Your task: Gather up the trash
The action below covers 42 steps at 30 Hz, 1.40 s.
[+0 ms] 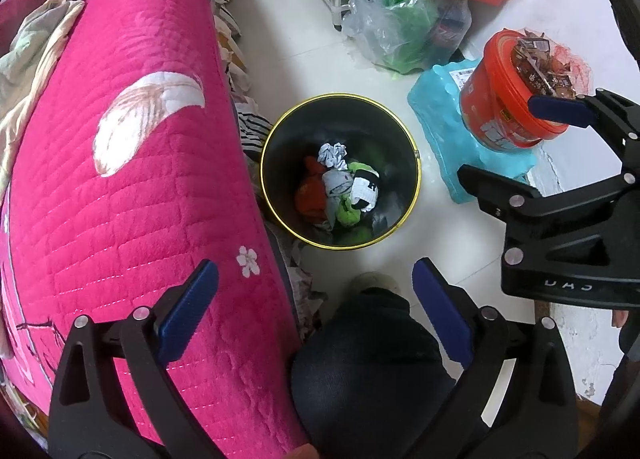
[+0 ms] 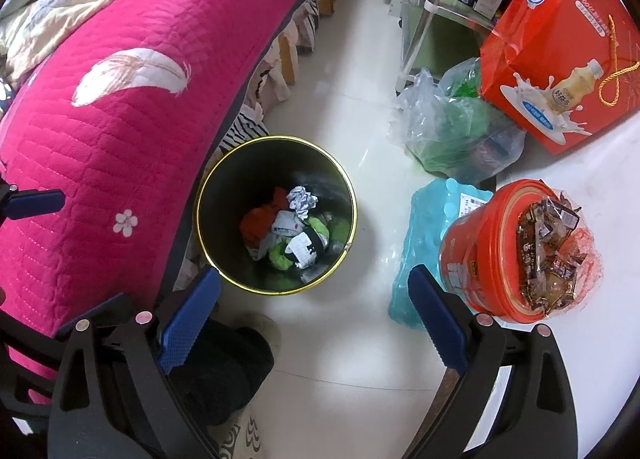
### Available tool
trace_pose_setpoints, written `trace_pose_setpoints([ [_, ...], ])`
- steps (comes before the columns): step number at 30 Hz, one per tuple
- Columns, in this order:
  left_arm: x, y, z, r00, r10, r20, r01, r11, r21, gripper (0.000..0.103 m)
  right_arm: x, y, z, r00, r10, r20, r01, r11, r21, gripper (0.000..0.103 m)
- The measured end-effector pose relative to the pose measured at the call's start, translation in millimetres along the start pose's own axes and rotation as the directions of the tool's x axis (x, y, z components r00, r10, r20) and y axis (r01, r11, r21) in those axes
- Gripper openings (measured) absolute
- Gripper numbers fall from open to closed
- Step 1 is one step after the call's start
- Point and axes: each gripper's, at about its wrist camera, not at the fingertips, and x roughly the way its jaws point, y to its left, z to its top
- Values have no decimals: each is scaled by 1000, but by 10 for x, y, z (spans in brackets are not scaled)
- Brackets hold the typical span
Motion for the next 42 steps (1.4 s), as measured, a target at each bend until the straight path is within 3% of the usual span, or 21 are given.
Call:
trace_pose_setpoints([
  [20, 67, 56, 3, 1000, -21, -21, 21, 1000, -23, 97, 74, 21, 30, 1000, -7, -12, 7, 1000, 4, 91],
  [42, 85, 112, 3, 1000, 15, -4, -16, 999, -28, 97, 121, 131, 71, 999, -19, -27, 18, 999, -27, 91],
])
